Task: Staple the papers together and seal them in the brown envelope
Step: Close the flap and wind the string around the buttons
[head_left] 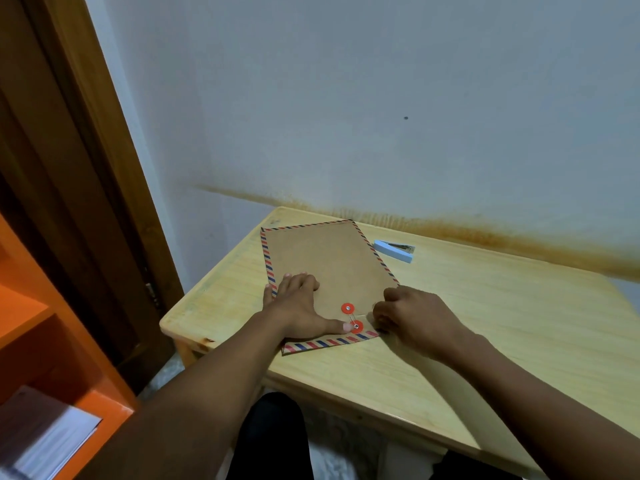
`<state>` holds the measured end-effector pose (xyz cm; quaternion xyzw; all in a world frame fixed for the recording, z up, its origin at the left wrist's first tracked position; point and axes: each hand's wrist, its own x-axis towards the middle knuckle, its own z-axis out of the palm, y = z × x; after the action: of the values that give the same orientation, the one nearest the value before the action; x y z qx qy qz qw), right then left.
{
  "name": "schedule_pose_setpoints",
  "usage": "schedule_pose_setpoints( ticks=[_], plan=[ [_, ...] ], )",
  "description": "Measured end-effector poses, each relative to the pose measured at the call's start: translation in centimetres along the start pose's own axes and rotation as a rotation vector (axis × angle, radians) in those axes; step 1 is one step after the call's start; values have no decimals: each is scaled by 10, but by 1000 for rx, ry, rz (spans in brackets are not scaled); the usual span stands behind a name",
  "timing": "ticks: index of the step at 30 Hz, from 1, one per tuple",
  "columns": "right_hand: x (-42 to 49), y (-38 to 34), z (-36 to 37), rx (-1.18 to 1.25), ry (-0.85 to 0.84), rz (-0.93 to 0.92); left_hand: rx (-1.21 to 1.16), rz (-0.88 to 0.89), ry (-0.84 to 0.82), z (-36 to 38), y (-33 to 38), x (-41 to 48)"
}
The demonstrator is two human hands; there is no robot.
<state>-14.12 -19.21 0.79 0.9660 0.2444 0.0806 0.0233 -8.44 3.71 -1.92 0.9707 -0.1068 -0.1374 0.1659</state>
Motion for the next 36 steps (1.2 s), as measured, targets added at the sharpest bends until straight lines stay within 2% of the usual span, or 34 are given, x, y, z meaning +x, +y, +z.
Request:
schedule_pose_setpoints(
  ticks=[7, 12, 16, 23, 29, 36],
  plan=[
    [-17, -31, 4, -103, 44, -127, -8, -9, 18, 0, 1, 2],
    [-12, -38, 3, 59, 58, -112, -35, 9, -54, -8, -6, 2],
    [2, -42, -3, 97, -31, -108, -25, 38, -126, -15, -8, -1],
    [36, -46, -11, -1, -183, -139, -40, 66, -113, -8, -14, -1],
    [64, -33, -9, 128, -250, -12, -62, 83, -112, -7, -16, -2],
    [92, -15, 0, 542, -297, 186, -70, 59, -105, -6, -14, -2]
  ],
)
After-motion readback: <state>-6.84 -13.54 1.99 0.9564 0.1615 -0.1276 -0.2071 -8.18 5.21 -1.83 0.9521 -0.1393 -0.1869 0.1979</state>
